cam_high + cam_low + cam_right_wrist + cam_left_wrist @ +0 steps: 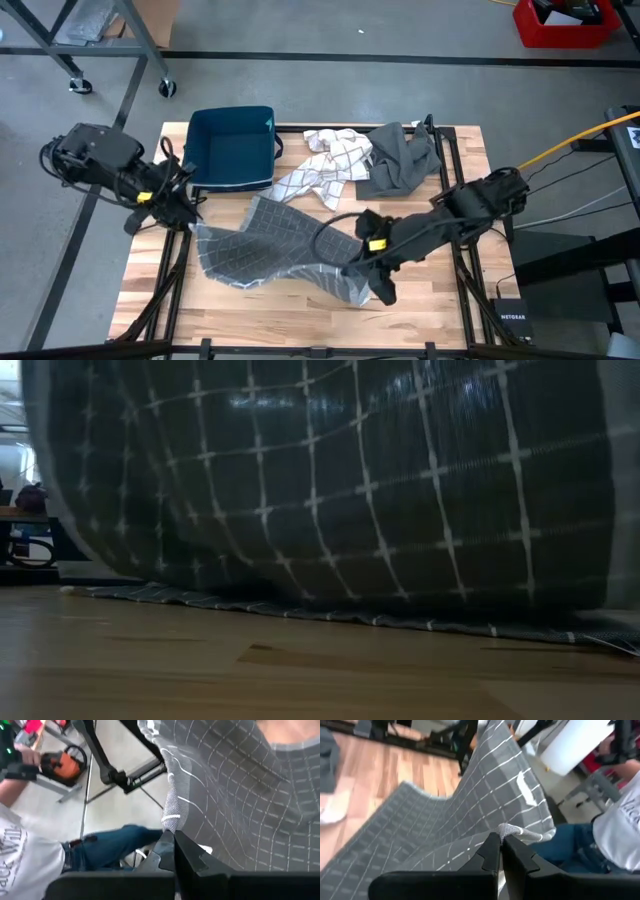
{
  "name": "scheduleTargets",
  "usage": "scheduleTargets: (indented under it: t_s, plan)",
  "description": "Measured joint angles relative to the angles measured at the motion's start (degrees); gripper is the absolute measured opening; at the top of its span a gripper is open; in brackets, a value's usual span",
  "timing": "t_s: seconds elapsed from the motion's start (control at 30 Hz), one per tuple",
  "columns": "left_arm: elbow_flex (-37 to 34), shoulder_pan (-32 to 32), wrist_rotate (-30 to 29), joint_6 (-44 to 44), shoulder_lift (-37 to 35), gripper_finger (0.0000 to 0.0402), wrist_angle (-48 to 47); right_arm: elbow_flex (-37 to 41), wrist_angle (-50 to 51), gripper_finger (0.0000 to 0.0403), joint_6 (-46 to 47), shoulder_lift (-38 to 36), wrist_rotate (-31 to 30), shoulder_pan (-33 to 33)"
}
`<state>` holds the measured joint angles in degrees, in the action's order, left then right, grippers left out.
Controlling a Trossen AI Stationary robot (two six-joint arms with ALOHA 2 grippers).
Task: Fold towel
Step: Fold the gray patterned towel
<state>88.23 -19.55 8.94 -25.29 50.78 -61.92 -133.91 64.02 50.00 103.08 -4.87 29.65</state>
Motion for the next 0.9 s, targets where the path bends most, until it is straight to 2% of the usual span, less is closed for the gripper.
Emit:
scheduleTargets:
  t_s: [0.23,0.43,0.53,0.73,0.9]
  plan:
    - [-1.7,0.0,-4.7,4.3,0.1,0.0000,-2.2,0.0,4.5,0.0000,-0.1,1.2,-0.4,0.0]
    - [-4.2,0.0,-10.2,10.2,0.5,0.0000,-2.7,0.0,8.3,0.0000,-0.7,1.2,-5.2,0.0]
    - [-4.5,0.2,-15.6,12.9,0.7,0.0000,-3.2,0.0,11.3,0.0000,-0.7,1.1,-6.6,0.0]
    - [-4.5,0.2,-30.9,14.2,0.9,0.0000,-3.7,1.9,16.1,0.0000,-0.7,1.1,-11.8,-0.1]
    - [-4.4,0.2,-38.1,13.6,1.7,0.0000,-4.9,5.0,19.0,0.0000,0.5,1.1,-15.8,-0.1]
